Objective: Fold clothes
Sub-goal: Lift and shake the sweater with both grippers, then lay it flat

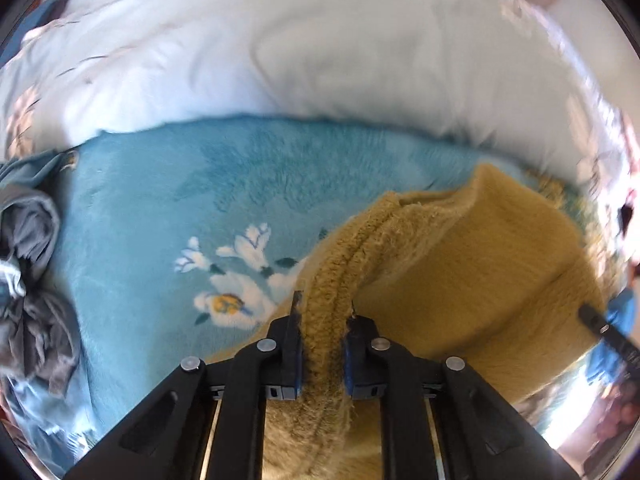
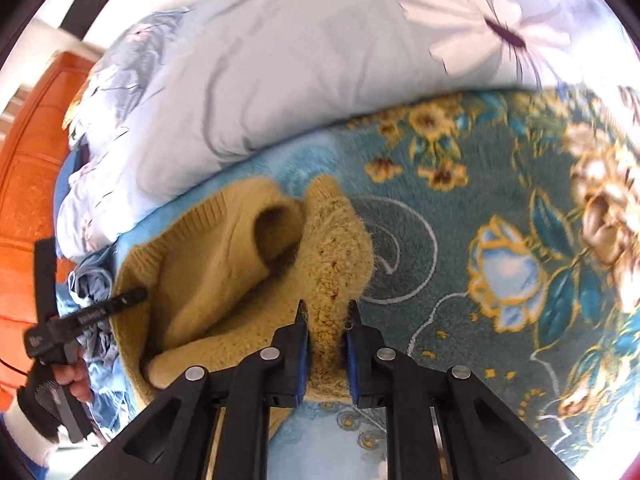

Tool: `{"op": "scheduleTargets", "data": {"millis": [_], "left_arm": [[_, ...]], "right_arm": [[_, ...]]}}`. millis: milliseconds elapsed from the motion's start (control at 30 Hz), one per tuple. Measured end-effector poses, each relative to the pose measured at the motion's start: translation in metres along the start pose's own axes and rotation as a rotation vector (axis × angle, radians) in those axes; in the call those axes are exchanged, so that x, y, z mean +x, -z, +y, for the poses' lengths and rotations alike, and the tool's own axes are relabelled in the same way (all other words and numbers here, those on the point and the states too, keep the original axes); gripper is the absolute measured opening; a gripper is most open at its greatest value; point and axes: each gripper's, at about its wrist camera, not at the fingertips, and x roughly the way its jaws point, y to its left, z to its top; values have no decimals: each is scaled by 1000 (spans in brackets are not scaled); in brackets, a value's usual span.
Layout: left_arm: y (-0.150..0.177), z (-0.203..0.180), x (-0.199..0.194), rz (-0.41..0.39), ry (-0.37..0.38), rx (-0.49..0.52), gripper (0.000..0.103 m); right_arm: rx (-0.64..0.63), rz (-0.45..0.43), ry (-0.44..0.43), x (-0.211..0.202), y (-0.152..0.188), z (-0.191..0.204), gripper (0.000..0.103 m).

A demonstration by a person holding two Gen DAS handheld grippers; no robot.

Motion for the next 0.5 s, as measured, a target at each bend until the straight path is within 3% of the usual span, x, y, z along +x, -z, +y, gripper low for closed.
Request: {"op": "scheduleTargets", "data": {"millis": [200,367,500], "left_arm": [[2,10,-70,-115,87,-85,15],[6,9,-118,-183,135,-97,15],[34,4,-143,-214,177,-109,15]], "right_arm": [[-24,-68,9,-50,14,-2,14],[-52,-119,29,-94,15,-1,10],[-81,-154,31,-125,24,1,9]]}}
